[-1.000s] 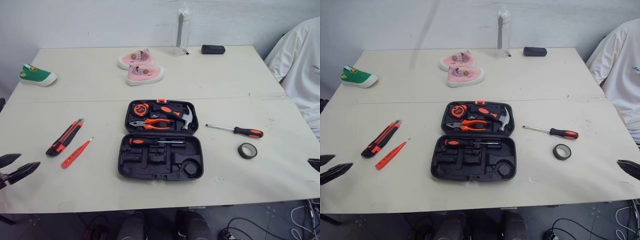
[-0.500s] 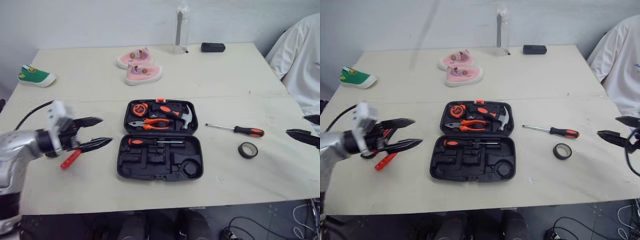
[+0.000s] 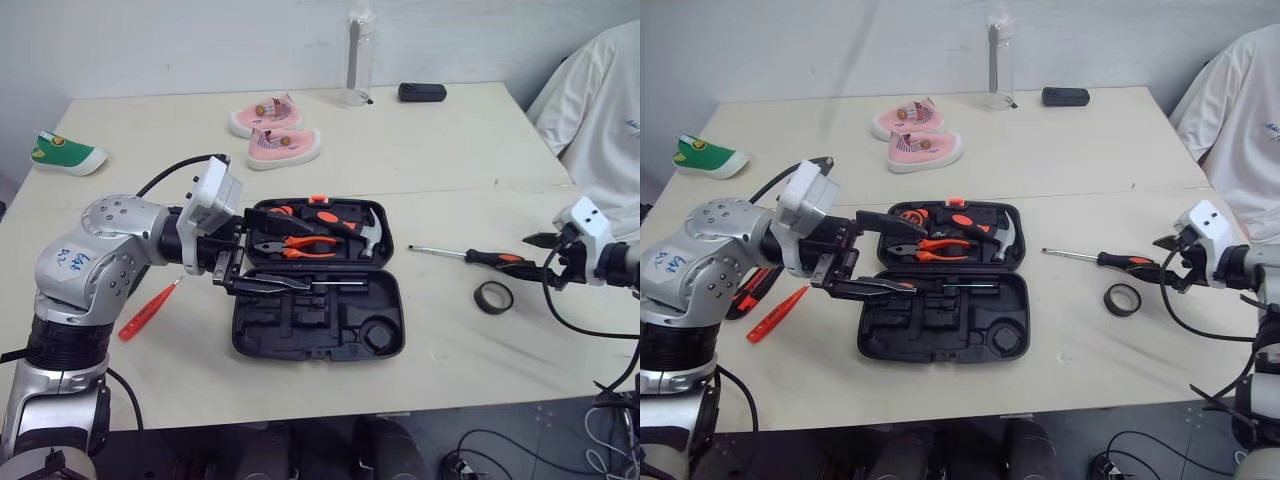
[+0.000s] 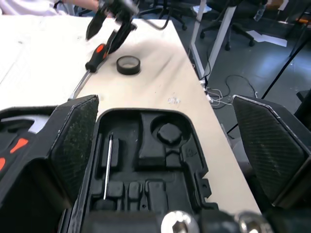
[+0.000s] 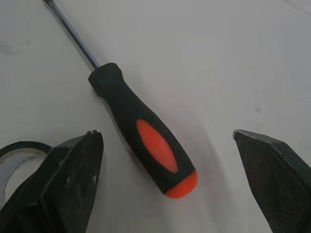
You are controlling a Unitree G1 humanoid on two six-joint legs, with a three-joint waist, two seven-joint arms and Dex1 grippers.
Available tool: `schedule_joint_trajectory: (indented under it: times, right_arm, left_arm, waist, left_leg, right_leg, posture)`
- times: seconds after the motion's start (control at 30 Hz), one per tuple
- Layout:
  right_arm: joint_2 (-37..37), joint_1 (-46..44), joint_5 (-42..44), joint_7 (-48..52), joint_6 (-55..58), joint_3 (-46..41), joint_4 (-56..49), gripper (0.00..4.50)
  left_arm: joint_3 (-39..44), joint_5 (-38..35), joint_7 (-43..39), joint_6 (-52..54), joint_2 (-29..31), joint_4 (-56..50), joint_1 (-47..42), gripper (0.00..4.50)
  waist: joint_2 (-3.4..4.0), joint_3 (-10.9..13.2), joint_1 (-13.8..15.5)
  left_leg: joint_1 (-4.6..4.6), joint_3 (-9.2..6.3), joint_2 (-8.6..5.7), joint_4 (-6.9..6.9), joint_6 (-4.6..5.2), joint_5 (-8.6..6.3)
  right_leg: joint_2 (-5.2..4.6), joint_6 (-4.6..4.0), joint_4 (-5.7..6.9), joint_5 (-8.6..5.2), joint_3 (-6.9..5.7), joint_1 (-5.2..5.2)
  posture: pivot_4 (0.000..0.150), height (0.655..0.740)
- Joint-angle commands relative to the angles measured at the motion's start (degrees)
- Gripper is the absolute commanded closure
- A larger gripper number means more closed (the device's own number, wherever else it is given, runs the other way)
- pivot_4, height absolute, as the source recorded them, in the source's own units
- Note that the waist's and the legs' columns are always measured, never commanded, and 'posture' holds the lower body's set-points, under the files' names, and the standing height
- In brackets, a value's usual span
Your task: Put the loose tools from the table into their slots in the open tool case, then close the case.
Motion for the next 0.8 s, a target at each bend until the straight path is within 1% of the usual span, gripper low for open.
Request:
schedule_joint_trajectory:
  times: [0.03, 0.1, 0.23, 0.33, 0.4, 0.43, 0.47, 0.5, 0.53, 0.57, 0.6, 0.73, 0.8]
  right_arm:
    - [0.07, -2.22, -0.62, 0.05, -0.69, 0.04, 0.91, 0.00]
    - [0.72, -3.66, -0.71, -0.03, 0.27, 0.08, 1.69, 0.00]
    - [0.85, -3.71, -4.86, -1.19, 0.00, 3.70, 0.93, 0.00]
    - [1.56, -4.61, -6.14, -1.92, 2.58, 4.88, 1.59, 0.00]
    - [1.98, -5.14, -6.40, -2.29, 3.83, 4.94, 1.88, 0.52]
    - [2.11, -5.49, -6.46, -2.56, 4.91, 4.89, 1.83, 0.89]
    - [2.15, -5.71, -6.64, -2.83, 5.62, 4.91, 1.71, 1.34]
    - [2.13, -5.70, -7.07, -3.29, 5.77, 5.13, 1.61, 1.90]
    - [2.10, -5.67, -7.37, -3.66, 5.74, 5.31, 1.60, 2.37]
    - [2.08, -5.53, -7.36, -3.73, 5.72, 5.35, 1.50, 3.01]
    - [1.98, -5.27, -7.16, -3.55, 5.72, 5.28, 1.17, 3.40]
    - [1.21, -4.43, -6.53, -2.87, 3.87, 4.67, -0.37, 3.43]
    - [0.57, -4.30, -5.43, -2.08, 3.90, 3.73, -3.24, 3.43]
  left_arm:
    - [-0.07, -1.63, -0.44, 0.15, -0.81, -0.94, -3.11, 0.04]
    - [-0.78, -1.21, -0.41, -0.14, -1.60, -0.65, -4.29, 0.04]
    - [-1.71, -0.34, -0.34, -1.27, -2.98, -0.26, -5.43, 0.04]
    - [-2.19, 0.10, -0.16, -2.09, -3.92, 0.24, -6.27, 0.04]
    - [-2.44, 0.43, 0.00, -2.53, -4.47, 0.69, -6.74, 0.00]
    - [-2.51, 0.63, -0.03, -2.86, -4.68, 0.85, -6.86, 0.00]
    - [-2.57, 0.79, -0.12, -3.18, -4.80, 0.94, -6.93, 0.00]
    - [-2.65, 0.98, -0.20, -3.51, -4.95, 1.11, -7.02, 0.00]
    - [-2.73, 1.14, -0.25, -3.74, -5.10, 1.33, -7.17, 0.00]
    - [-2.81, 1.29, -0.30, -3.91, -5.26, 1.64, -7.36, 0.00]
    - [-2.83, 1.38, -0.35, -4.04, -5.38, 1.89, -7.49, 0.00]
    - [-2.97, 2.15, -1.16, -5.13, -5.37, 3.77, -7.89, 0.00]
    - [-3.00, 2.89, -1.85, -5.88, -4.78, 4.92, -7.85, 0.00]
  waist:
    - [0.00, 0.00, -0.01]
    - [0.00, 0.00, -0.09]
    - [0.00, 0.00, -0.12]
    - [0.00, 0.00, -0.14]
    - [0.00, 0.00, -0.15]
    - [0.00, 0.00, -0.16]
    - [0.00, 0.00, -0.17]
    - [0.00, 0.00, -0.15]
    - [0.00, 0.00, -0.10]
    - [0.00, 0.00, -0.07]
    - [0.00, 0.00, -0.06]
    - [0.00, 0.00, -0.08]
    - [0.00, 0.00, -0.10]
  left_leg:
    - [-0.01, -0.01, -0.01, 0.01, 0.00, 0.00]
    - [-0.01, -0.02, -0.01, 0.02, 0.00, 0.00]
    - [0.00, -0.04, 0.04, 0.02, 0.00, 0.00]
    - [0.00, -0.04, 0.04, 0.01, -0.01, 0.00]
    - [0.00, -0.04, 0.04, 0.03, -0.01, 0.00]
    - [0.00, -0.05, 0.05, 0.04, -0.01, 0.00]
    - [0.01, -0.04, 0.05, 0.05, -0.01, 0.00]
    - [0.01, -0.05, 0.06, 0.05, -0.01, 0.00]
    - [0.01, -0.05, 0.07, 0.05, -0.01, 0.00]
    - [0.01, -0.05, 0.07, 0.05, -0.01, 0.00]
    - [0.01, -0.05, 0.06, 0.05, -0.01, 0.00]
    - [0.01, -0.07, 0.06, 0.06, -0.01, 0.00]
    - [0.01, -0.07, 0.06, 0.06, -0.01, 0.00]
  right_leg:
    - [0.00, 0.00, 0.00, 0.00, -0.01, 0.00]
    - [0.01, 0.00, 0.00, 0.00, -0.01, 0.01]
    - [0.20, 0.00, -0.01, 0.00, 0.01, 0.01]
    - [0.26, 0.00, -0.01, 0.00, 0.05, 0.01]
    - [0.28, 0.00, 0.00, 0.00, 0.07, 0.02]
    - [0.30, 0.00, 0.00, 0.00, 0.09, 0.02]
    - [0.30, 0.00, 0.00, 0.00, 0.13, 0.02]
    - [0.31, 0.00, 0.01, 0.00, 0.13, 0.02]
    - [0.33, 0.00, 0.00, 0.00, 0.14, 0.02]
    - [0.33, 0.00, 0.00, 0.00, 0.14, 0.02]
    - [0.32, 0.00, 0.00, 0.00, 0.14, 0.02]
    - [0.33, 0.00, 0.00, 0.00, 0.14, 0.05]
    - [0.34, 0.01, 0.00, 0.00, 0.14, 0.04]
  posture:
    - [0.150, 0.7316]
    - [0.150, 0.7316]
    - [0.150, 0.7316]
    - [0.150, 0.7316]
    - [0.150, 0.7316]
    - [0.150, 0.7316]
    - [0.150, 0.7316]
    - [0.150, 0.7316]
    - [0.150, 0.7316]
    - [0.150, 0.7316]
    - [0.150, 0.7316]
    - [0.150, 0.7316]
    - [0.150, 0.7316]
